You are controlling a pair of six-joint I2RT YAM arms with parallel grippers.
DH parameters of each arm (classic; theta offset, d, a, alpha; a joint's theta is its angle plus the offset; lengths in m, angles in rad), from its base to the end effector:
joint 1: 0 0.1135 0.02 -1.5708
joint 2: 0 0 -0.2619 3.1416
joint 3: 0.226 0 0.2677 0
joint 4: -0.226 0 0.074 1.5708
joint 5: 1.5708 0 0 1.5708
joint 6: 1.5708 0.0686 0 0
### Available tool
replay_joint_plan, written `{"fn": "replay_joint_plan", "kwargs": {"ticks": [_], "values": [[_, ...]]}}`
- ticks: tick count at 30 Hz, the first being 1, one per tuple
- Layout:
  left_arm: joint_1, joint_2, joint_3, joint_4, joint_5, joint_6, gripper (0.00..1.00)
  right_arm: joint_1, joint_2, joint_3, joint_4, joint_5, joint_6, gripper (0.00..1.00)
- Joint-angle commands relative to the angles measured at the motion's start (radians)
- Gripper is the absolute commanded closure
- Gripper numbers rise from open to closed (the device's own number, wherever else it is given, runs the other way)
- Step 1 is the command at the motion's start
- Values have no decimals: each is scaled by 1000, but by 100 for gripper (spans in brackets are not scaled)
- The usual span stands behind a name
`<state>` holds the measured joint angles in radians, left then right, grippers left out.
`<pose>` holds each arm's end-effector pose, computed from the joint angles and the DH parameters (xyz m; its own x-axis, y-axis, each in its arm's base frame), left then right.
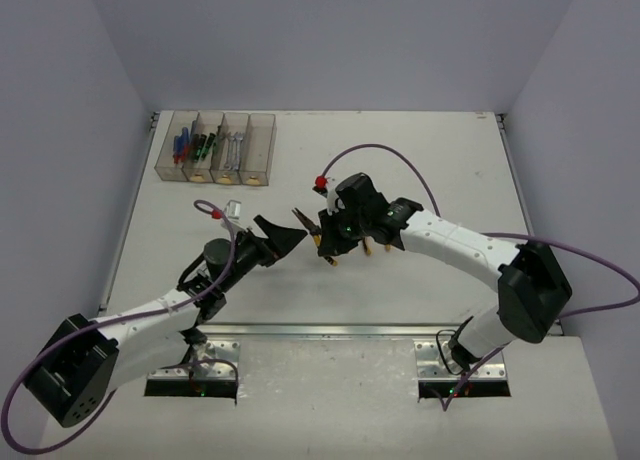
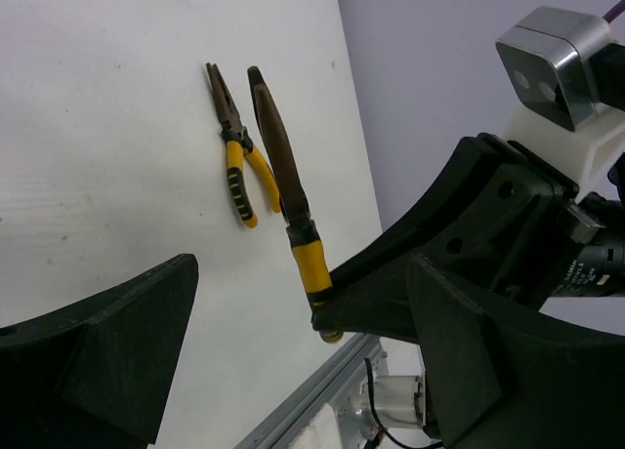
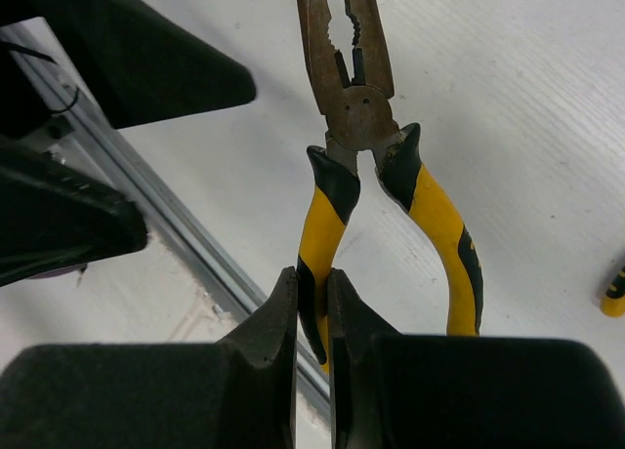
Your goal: Sort the tools into containers
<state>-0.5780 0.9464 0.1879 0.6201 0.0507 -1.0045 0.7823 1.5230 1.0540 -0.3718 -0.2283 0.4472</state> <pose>0.1980 -0.1333 0.1704 -0.5579 -0.6423 -0.5255 0.2178 0.4977 -0.8396 0.2453 0.2656 0.2058 -0.8198 -0.2209 -0.5284 -0.4870 0.7542 0.4404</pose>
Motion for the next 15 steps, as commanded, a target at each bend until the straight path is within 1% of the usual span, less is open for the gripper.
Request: {"fn": "replay_joint_plan", "kwargs": {"ticks": [1, 2, 5, 6, 10, 12, 14, 15], "values": [[-37, 72, 29, 204, -105, -51, 16, 8, -64, -1, 96, -93, 40, 100], [-43, 99, 44, 204, -116, -53, 19, 10, -70, -3, 101, -102, 44, 100], [-55, 156, 78, 174, -174, -71, 34, 12, -98, -5, 108, -112, 51, 100], [-58, 168, 88, 158, -185, -82, 38, 16, -102, -4, 108, -114, 51, 100], [-66, 218, 128, 155, -213, -97, 45, 25, -104, 6, 99, -123, 39, 100], [-72, 236, 152, 159, -214, -93, 46, 33, -102, 8, 100, -119, 39, 100], [-84, 260, 179, 165, -212, -89, 51, 37, -95, 12, 102, -114, 38, 100], [-89, 265, 186, 167, -212, -88, 56, 35, -89, 16, 103, -111, 38, 100]]}}
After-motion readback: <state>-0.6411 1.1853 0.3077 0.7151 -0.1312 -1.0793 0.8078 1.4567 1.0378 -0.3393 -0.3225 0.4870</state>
